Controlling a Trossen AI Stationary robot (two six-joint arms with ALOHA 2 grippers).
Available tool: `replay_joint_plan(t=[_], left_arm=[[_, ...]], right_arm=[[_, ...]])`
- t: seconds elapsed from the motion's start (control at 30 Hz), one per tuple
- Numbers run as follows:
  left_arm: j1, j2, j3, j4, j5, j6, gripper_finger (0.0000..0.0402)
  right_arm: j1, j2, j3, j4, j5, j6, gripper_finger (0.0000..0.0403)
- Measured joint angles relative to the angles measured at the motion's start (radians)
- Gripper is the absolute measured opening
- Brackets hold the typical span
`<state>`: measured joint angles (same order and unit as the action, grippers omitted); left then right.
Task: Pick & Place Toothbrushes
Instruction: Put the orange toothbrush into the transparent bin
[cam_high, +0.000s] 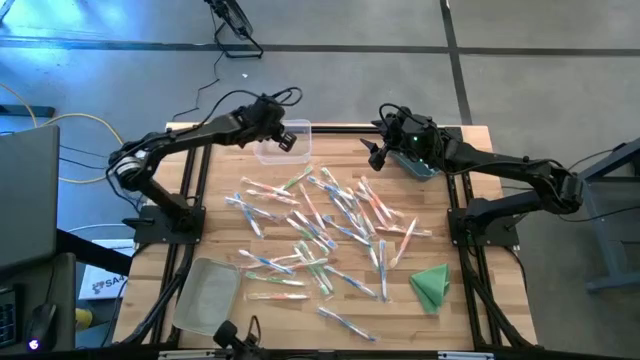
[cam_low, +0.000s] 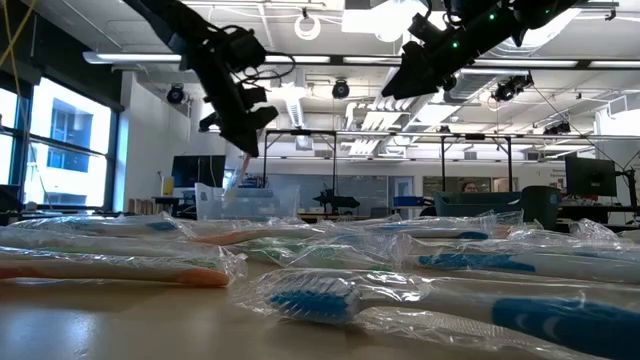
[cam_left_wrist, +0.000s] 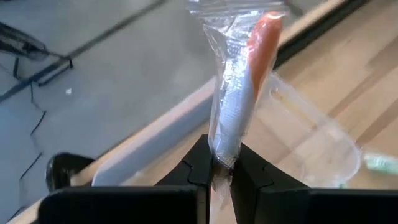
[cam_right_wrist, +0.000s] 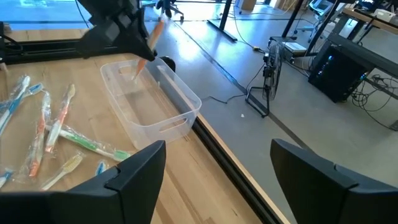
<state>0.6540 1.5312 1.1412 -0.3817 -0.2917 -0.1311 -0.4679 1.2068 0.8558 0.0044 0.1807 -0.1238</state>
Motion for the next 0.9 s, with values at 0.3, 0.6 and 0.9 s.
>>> replay_joint_plan(t=[0.3, 0.6, 0.9], left_arm=[[0.0, 0.118, 0.147, -0.206, -0.025, 0.045, 0.0023], [0.0, 0.178, 0.15, -0.203, -0.004, 0.047, 0.0028], [0.0, 0.213, 0.15, -0.182, -0.004, 0.047, 0.0146]], right_arm=[[0.0, 0.0, 0.0, 0.0, 0.0, 0.022, 0.0282], [0.001, 0.0, 0.0, 0.0, 0.0, 0.022, 0.0282], [0.001, 0.0, 0.0, 0.0, 0.0, 0.022, 0.0282]])
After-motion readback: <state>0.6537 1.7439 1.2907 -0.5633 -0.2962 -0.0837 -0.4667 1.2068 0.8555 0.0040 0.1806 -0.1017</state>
